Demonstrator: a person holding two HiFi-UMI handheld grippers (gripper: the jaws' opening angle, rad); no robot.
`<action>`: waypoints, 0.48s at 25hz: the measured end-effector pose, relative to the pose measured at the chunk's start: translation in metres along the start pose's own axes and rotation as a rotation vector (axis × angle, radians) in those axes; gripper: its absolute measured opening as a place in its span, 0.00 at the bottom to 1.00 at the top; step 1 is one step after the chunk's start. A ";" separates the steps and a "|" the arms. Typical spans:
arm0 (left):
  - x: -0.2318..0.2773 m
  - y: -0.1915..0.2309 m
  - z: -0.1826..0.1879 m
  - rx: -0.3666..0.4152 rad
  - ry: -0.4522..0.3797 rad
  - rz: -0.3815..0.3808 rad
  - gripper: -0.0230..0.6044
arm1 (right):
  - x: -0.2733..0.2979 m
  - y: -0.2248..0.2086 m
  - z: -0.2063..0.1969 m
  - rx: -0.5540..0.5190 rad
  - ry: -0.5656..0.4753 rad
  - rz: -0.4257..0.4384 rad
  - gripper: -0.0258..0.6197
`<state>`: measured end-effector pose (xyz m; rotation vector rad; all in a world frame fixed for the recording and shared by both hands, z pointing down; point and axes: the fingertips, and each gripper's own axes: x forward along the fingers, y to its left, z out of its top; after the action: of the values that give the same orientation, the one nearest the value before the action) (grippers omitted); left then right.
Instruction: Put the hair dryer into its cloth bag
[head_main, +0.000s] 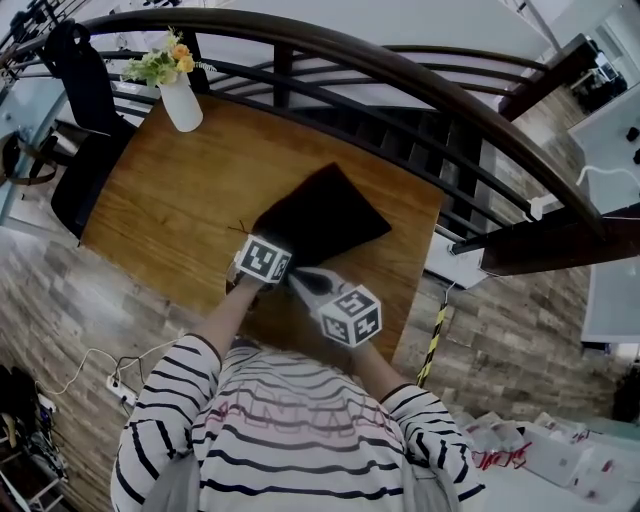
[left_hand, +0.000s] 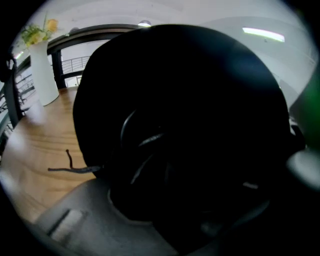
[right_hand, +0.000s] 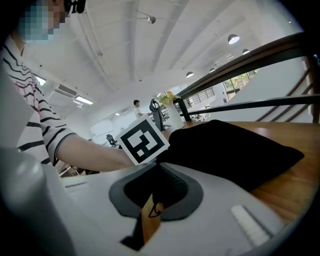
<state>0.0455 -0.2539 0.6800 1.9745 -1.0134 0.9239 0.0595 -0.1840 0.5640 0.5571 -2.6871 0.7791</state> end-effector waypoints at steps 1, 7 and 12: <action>0.003 0.000 0.004 -0.004 -0.001 -0.006 0.28 | 0.000 -0.003 0.001 0.003 -0.003 0.000 0.05; 0.018 0.002 0.018 -0.012 0.001 -0.023 0.28 | -0.002 -0.015 0.002 0.021 -0.014 0.004 0.05; 0.030 0.007 0.033 0.000 0.003 0.018 0.28 | -0.007 -0.027 0.001 0.035 -0.021 -0.007 0.05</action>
<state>0.0618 -0.2951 0.6910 1.9662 -1.0307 0.9359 0.0774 -0.2035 0.5730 0.5866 -2.6937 0.8247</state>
